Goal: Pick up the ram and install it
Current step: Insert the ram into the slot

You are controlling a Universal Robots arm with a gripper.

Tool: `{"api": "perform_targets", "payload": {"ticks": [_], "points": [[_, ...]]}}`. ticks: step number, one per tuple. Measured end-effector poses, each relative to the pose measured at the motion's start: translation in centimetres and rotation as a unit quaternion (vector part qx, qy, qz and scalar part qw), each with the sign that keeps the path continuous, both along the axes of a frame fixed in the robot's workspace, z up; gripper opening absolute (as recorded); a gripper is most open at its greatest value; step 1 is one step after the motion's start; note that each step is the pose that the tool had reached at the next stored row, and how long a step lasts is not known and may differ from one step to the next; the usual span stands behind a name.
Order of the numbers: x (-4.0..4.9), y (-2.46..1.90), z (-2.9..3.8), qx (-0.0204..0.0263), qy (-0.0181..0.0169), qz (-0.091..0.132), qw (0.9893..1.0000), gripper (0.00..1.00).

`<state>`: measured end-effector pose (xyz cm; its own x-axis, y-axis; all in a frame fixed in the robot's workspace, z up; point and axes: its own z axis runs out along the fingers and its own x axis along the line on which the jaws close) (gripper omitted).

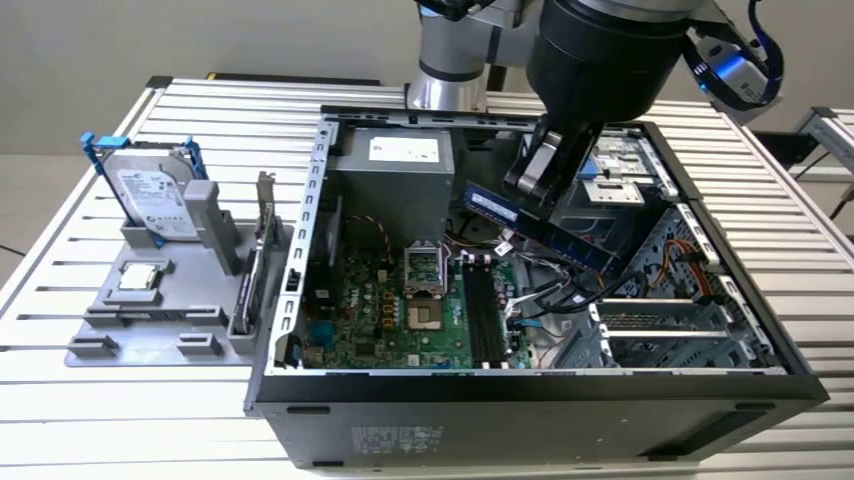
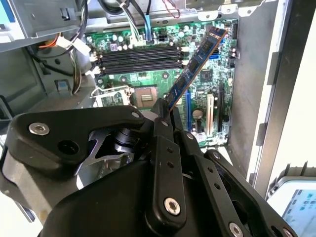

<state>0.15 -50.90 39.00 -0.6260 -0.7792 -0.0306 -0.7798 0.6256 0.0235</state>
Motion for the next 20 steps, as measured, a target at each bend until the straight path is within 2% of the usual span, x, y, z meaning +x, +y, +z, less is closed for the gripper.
{"api": "perform_targets", "payload": {"ticks": [10,16,20], "points": [[0.00,0.00,0.00,0.0000,0.0000,-0.043,0.9991,0.00],[0.00,0.00,0.01,-0.0001,0.0000,-0.065,0.9979,0.00],[0.00,0.00,0.00,0.0000,0.0000,-0.082,0.9966,0.00]]}}
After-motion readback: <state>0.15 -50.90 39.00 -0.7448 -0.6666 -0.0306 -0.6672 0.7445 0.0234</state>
